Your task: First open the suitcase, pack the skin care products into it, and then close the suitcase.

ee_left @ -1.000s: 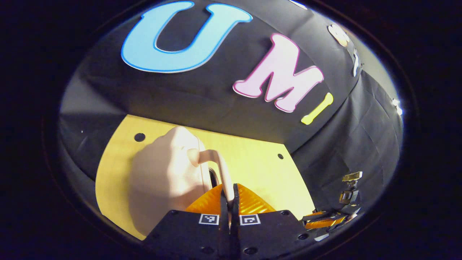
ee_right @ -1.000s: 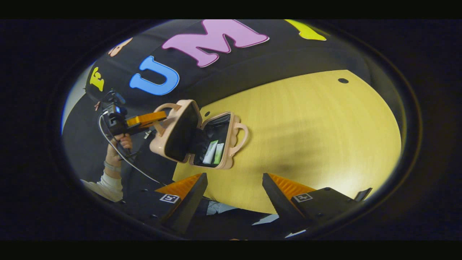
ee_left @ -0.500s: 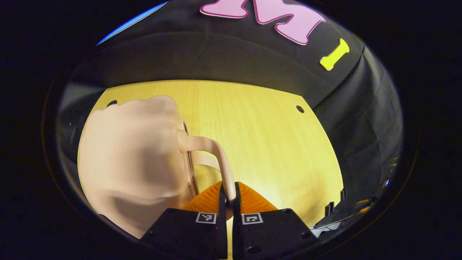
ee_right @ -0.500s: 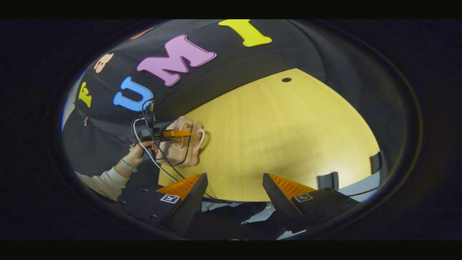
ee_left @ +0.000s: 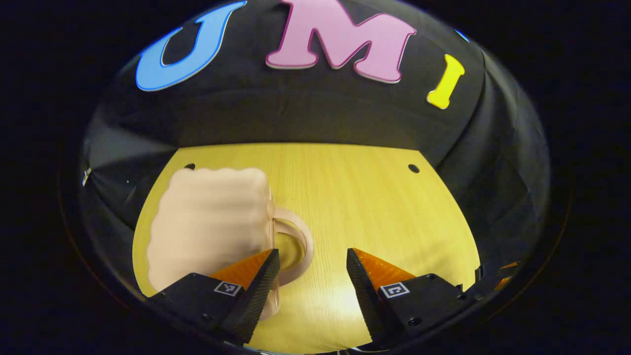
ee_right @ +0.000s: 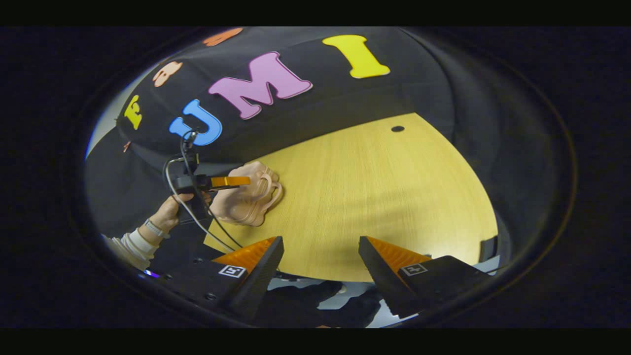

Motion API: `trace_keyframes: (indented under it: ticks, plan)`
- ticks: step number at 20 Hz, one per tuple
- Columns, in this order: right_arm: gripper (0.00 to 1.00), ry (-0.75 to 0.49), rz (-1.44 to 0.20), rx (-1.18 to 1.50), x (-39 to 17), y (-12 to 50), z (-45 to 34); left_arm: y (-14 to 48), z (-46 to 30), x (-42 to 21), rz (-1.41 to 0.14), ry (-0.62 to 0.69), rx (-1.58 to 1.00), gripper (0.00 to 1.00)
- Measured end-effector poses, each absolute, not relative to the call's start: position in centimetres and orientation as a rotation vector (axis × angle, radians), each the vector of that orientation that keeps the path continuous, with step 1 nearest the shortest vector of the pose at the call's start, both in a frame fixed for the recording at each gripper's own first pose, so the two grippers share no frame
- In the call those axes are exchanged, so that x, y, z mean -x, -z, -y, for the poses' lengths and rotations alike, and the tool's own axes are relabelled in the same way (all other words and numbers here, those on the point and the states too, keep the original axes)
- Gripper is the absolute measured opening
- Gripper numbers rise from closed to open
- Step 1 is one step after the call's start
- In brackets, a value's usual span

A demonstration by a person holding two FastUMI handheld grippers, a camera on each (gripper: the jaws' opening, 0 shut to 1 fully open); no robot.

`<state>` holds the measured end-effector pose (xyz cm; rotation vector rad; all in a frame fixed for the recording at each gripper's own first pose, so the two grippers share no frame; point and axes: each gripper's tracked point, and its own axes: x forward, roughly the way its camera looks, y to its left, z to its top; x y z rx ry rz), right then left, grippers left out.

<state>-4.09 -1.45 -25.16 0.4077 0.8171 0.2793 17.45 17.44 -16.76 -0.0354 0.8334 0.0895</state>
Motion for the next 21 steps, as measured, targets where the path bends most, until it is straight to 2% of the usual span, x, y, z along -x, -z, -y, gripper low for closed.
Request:
trace_keyframes:
  ticks: [3,4,6,8,12,14,20,21]
  plan:
    - [0.97,-0.327,-0.665,-0.336,1.2,20.4,1.4,8.6,-12.6,-15.3,-0.609,-0.063,-0.069,0.9]
    - [1.0,-0.34,-0.606,-0.302,0.3,18.7,1.1,6.1,-11.0,-14.6,-0.543,-0.048,-0.11,0.92]
    - [0.97,-0.348,-0.49,-0.244,-1.3,15.0,0.3,1.7,-8.7,-13.0,-0.447,-0.052,-0.155,0.94]
    - [0.97,-0.341,-0.372,-0.192,-2.4,10.3,0.6,-2.3,-6.5,-11.5,-0.357,-0.053,-0.144,0.98]
    - [0.96,-0.274,-0.177,-0.106,-3.3,3.3,0.8,-8.5,-5.4,-9.0,-0.203,-0.093,-0.141,0.98]
    - [0.97,-0.243,-0.096,-0.068,-3.4,0.8,1.3,-10.1,-5.1,-7.9,-0.145,-0.093,-0.159,0.98]
    - [0.96,-0.156,0.01,0.004,-3.2,-2.3,1.8,-10.6,-5.7,-7.3,-0.128,-0.088,-0.09,0.98]
    - [0.88,-0.145,0.026,0.02,-3.2,-2.8,1.8,-10.7,-6.0,-7.0,-0.124,-0.085,-0.082,0.98]
